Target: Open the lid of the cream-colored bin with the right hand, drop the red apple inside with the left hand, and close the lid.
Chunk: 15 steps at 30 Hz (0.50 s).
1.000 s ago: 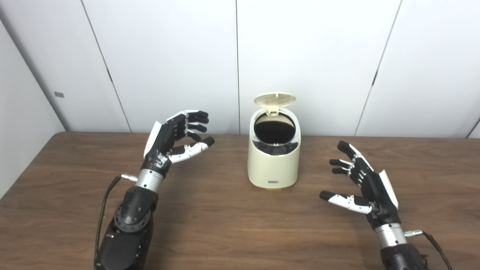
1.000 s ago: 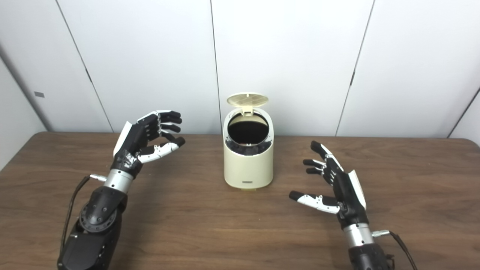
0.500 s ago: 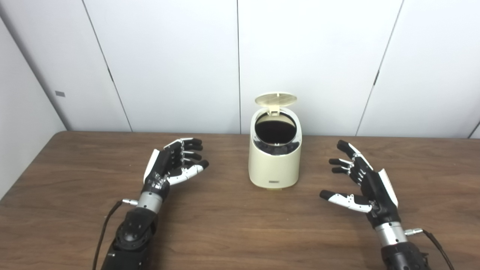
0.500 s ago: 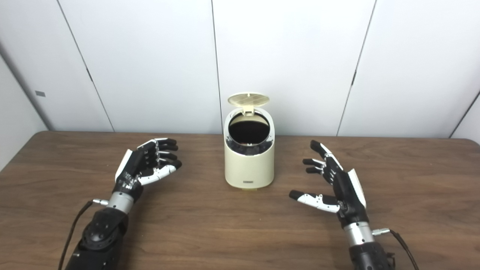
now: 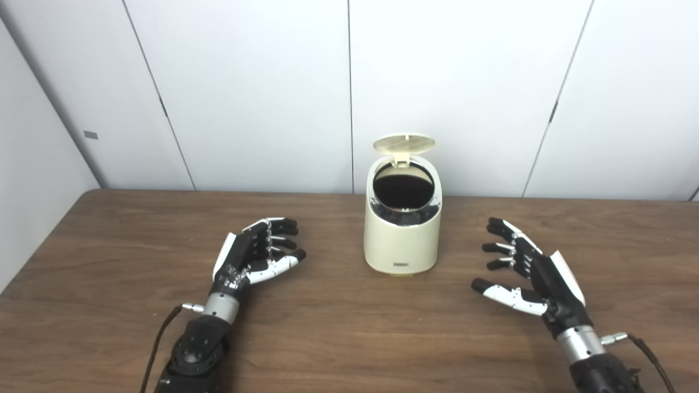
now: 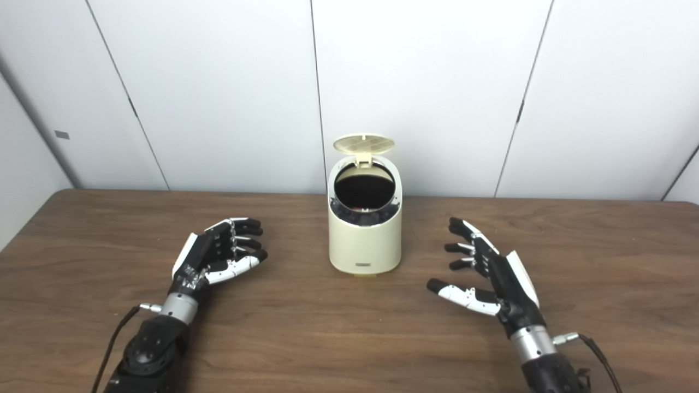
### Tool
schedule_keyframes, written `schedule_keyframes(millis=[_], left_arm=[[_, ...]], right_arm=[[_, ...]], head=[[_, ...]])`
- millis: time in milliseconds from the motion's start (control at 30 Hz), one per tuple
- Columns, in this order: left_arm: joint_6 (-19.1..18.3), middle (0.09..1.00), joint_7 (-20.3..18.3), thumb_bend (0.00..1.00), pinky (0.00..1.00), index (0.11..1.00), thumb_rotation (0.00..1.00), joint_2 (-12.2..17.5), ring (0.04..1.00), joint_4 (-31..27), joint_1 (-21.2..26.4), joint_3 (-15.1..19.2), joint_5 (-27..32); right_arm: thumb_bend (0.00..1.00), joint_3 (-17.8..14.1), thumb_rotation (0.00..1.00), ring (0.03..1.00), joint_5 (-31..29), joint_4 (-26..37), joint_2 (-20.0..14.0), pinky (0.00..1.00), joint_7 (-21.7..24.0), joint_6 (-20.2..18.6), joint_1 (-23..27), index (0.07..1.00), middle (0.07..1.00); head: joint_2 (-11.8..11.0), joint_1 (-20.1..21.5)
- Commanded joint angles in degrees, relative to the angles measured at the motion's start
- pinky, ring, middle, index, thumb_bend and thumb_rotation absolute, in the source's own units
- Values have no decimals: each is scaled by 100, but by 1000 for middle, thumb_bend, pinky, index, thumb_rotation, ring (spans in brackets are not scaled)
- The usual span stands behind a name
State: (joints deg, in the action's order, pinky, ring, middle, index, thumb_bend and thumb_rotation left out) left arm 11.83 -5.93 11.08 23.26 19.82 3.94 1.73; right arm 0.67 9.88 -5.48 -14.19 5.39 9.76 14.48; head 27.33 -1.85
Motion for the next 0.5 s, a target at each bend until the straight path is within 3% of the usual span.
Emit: schedule_keyframes(millis=[0, 133, 233, 400, 467], left_arm=[[194, 685, 14, 611, 503, 681, 11, -5, 604, 6, 63, -32, -12], [153, 684, 30, 613, 497, 682, 6, -42, 602, -5, 59, -56, -28], [155, 681, 22, 608, 493, 683, 1, -57, 601, 10, 59, -78, -26], [229, 682, 37, 609, 475, 684, 0, -67, 596, 62, 75, -111, -58], [223, 681, 39, 608, 479, 683, 0, -76, 596, 75, 82, -106, -37]], right_arm=[[602, 19, 439, 775, 113, 300, -221, 682, 88, 17, 619, 864, 857], [659, 83, 482, 791, 322, 308, -405, 716, 178, -229, 1182, 850, 855], [659, 132, 491, 786, 414, 383, -514, 672, 284, -450, 1544, 843, 889], [648, 216, 491, 793, 585, 586, -650, 680, 454, -737, 1987, 841, 850], [629, 302, 492, 787, 797, 792, -668, 659, 584, -1126, 2160, 846, 851]], head=[[3, 1], [5, 18], [-1, 20], [-14, 26], [-16, 35]])
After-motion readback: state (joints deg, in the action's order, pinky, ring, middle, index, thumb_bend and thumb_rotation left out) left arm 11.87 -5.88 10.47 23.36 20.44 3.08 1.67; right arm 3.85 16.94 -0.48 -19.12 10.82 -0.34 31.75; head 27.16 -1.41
